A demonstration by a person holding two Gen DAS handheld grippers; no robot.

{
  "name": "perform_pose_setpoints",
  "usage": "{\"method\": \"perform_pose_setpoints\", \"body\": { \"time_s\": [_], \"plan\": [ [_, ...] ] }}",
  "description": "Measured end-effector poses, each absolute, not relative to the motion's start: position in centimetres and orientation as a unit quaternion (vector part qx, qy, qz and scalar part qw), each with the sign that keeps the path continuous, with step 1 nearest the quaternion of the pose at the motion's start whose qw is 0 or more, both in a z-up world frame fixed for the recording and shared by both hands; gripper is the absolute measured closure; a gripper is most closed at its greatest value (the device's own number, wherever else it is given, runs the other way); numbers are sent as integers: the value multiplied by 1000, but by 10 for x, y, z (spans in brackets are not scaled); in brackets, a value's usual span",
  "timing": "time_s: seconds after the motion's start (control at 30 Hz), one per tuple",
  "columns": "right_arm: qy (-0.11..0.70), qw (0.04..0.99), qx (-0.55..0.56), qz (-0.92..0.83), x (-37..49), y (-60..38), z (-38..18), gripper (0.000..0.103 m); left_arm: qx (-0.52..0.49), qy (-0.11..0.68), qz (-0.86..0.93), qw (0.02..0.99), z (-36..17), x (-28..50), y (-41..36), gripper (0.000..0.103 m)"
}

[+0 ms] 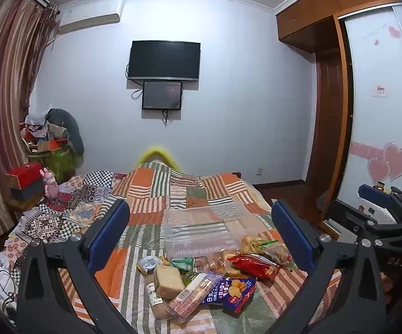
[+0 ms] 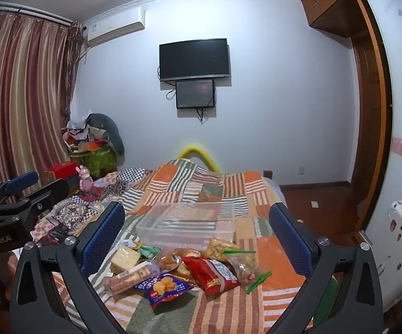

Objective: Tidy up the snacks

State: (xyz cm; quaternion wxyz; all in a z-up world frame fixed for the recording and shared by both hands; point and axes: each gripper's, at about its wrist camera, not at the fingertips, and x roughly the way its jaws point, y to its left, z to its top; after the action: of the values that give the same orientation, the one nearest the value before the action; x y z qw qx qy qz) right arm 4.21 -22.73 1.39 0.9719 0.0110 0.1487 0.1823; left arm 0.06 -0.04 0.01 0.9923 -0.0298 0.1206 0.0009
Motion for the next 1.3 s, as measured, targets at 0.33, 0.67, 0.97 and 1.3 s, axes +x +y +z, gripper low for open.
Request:
{"method": "perform_pose_setpoints", "body": {
  "time_s": [0.33, 0.67, 0.97, 1.3],
  "plan": [
    [147, 973, 12, 178, 40, -230, 17, 0, -20, 115, -6, 993, 0, 0, -5, 0],
    [149, 972, 15, 183, 43, -229, 15, 0, -20, 114, -11, 993, 0, -2, -5, 0],
    [149, 972, 15, 183, 43, -229, 16, 0, -22, 113, -10, 993, -1, -2, -5, 0],
    [149, 972, 16, 183, 43, -228, 15, 0, -22, 114, -11, 993, 0, -1, -6, 0]
  ]
}}
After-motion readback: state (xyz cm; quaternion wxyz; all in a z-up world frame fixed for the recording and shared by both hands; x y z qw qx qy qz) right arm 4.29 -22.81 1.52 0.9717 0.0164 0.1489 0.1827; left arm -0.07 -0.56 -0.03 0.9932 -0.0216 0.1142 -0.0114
